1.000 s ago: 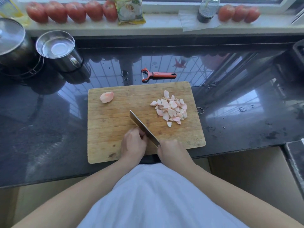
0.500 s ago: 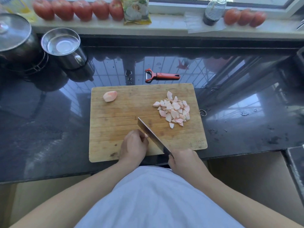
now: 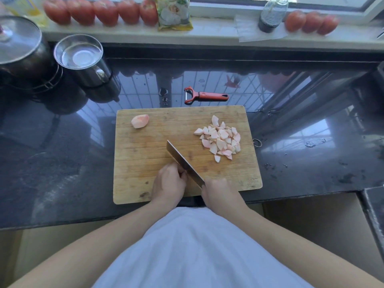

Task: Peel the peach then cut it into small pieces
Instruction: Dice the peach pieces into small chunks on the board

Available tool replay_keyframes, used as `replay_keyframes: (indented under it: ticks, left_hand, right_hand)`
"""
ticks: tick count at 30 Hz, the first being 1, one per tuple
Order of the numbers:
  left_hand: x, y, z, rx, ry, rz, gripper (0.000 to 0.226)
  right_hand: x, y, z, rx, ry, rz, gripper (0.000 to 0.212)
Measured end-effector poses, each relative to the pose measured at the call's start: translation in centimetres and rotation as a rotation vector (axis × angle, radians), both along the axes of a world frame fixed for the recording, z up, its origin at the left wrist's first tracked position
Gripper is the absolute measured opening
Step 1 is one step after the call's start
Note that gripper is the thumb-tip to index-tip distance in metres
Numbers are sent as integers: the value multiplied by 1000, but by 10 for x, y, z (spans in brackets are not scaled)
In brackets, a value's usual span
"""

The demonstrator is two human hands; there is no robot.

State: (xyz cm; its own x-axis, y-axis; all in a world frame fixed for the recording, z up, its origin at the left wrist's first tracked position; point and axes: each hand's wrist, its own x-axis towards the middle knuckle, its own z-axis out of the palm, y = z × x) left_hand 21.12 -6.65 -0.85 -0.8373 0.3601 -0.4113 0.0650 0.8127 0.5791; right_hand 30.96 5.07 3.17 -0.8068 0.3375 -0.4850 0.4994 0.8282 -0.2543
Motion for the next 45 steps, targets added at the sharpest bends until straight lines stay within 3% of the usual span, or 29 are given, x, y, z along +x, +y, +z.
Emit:
replay_keyframes:
  ticks: [5, 9, 14, 18, 24, 28, 30, 33, 36, 38, 45]
  left_hand:
    - [-7, -5, 2, -4, -72, -13, 14]
    - [-25, -34, 7, 93, -233, 194, 11]
    - [-45, -60, 22, 169, -290, 457, 16]
    - [-56, -57, 34, 188, -303, 419, 19]
    - [-55, -41, 44, 239, -316, 364, 19]
    - [-57, -29, 54, 295, -234, 432, 21]
    - [-60, -27, 59, 349, -155, 474, 22]
    - [-55, -15, 67, 342, -21, 244, 26]
    - [-31, 18, 56, 215, 77, -449, 33]
    - [-12, 40, 42, 81, 94, -774, 32]
    - [-40, 88, 27, -59, 164, -832, 42]
  right_hand:
    - [1, 9, 13, -129, 169, -153, 28]
    - [19, 17, 16, -91, 61, 0, 25]
    - [15, 22, 6, -56, -11, 80, 27]
    - [-3, 57, 15, 6, 40, -21, 26]
    - [-13, 100, 33, 103, 243, 0, 25]
    - [11, 95, 17, 133, 345, 188, 10]
    - [27, 94, 6, 244, 380, 288, 28]
    - [37, 91, 2, 464, 486, 265, 51]
    - [35, 88, 3, 562, 498, 224, 51]
    - [33, 87, 2, 587, 469, 179, 43]
    - [41, 84, 1, 600, 403, 85, 44]
